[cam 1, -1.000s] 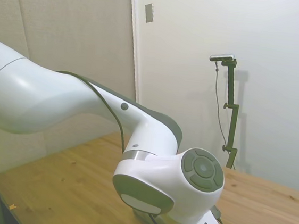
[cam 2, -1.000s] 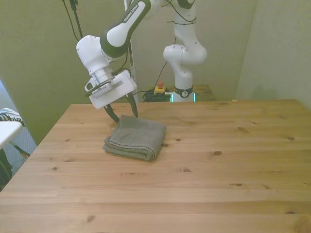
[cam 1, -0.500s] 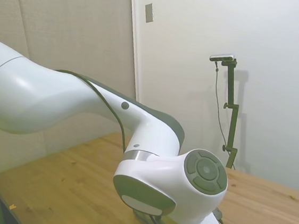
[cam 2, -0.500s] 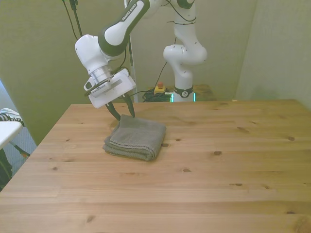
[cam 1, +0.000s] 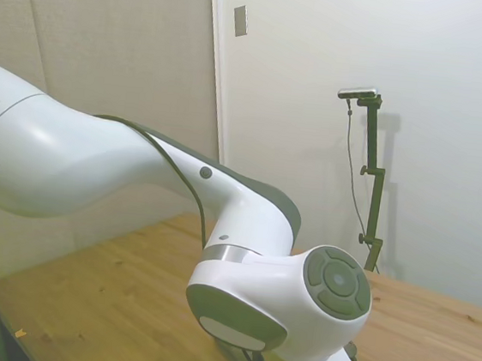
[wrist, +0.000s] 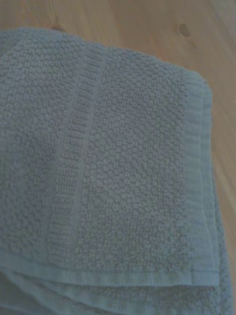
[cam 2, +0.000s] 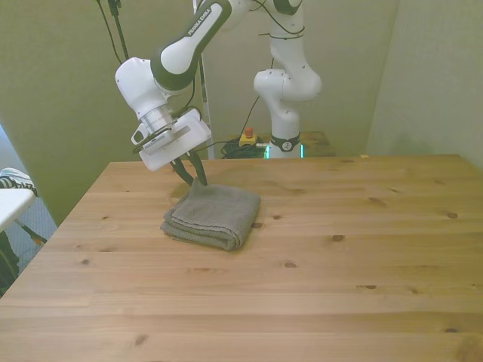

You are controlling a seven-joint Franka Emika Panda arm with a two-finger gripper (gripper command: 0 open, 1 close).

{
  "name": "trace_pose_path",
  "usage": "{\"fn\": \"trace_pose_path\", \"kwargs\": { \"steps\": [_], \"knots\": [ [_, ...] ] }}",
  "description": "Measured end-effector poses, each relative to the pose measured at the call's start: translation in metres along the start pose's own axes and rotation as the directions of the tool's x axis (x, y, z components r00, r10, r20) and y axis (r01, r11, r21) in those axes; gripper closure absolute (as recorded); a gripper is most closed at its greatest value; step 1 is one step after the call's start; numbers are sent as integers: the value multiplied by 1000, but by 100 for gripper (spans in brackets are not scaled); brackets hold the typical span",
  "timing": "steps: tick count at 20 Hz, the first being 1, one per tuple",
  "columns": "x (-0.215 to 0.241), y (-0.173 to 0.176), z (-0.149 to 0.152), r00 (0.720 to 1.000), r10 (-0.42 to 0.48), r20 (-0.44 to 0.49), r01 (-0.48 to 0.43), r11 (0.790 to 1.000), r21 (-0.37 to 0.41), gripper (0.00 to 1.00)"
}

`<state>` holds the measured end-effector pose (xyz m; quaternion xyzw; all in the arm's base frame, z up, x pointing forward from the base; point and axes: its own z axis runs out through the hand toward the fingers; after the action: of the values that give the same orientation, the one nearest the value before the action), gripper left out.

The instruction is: Unfold the towel

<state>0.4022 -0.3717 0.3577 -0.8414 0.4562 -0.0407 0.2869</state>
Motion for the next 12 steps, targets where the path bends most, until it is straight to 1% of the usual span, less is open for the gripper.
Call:
{"fn": "trace_pose_path", "kwargs": {
  "steps": [4, 8, 10, 12],
  "knots": [
    [4, 0, -3, 1000, 1, -4, -1, 1000, 1, 100],
    [8, -8, -17, 1000, -7, -21, 7, 1000, 14, 100],
    [6, -20, -25, 1000, -21, -16, 22, 999, 25, 100],
    [1, -40, -35, 999, -41, -18, 41, 998, 39, 100]
  ]
}}
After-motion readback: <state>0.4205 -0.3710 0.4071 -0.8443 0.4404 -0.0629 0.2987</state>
